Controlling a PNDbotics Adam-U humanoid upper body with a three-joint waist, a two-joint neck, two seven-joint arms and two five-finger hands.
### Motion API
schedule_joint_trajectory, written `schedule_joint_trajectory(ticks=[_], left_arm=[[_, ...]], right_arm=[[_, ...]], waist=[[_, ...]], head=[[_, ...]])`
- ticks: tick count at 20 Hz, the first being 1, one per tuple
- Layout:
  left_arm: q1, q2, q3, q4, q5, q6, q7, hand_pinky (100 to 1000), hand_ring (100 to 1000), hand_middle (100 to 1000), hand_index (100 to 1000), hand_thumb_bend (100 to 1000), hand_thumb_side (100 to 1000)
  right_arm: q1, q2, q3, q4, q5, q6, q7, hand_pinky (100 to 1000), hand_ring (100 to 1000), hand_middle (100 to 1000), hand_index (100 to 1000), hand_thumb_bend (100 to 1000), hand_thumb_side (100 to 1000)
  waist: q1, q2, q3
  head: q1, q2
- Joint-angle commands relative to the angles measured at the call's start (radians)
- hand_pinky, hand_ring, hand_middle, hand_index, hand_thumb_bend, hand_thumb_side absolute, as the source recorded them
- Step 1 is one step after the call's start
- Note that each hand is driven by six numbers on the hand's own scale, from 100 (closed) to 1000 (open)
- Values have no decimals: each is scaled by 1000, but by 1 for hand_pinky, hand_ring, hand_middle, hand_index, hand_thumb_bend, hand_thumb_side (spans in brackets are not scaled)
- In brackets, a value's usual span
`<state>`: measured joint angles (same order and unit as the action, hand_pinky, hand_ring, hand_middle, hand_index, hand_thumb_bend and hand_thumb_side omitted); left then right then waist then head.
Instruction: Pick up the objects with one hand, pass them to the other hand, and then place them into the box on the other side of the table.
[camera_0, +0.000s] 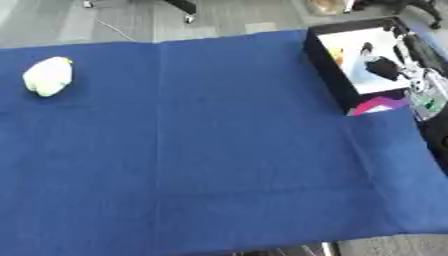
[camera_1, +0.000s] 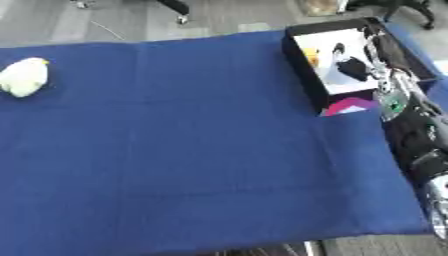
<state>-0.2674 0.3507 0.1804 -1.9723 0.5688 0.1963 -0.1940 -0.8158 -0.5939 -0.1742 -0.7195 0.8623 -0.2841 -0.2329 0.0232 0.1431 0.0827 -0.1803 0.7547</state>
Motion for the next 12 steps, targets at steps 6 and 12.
schedule_joint_trajectory(ticks=[6,12], left_arm=[[-20,65,23,5,-55,-19,15,820,669,627,809,298,1000],[-54,186,50,96,-277,-59,43,820,673,629,816,157,959]], right_arm=[[34,-67,-19,-310,7,-36,-45,1000,1000,876,1000,100,100],[145,-66,20,-647,-254,-100,4,1000,1000,845,1000,100,207]], waist=[[3,-15,-9],[18,-13,-21]], head=[[34,-1],[144,-9]])
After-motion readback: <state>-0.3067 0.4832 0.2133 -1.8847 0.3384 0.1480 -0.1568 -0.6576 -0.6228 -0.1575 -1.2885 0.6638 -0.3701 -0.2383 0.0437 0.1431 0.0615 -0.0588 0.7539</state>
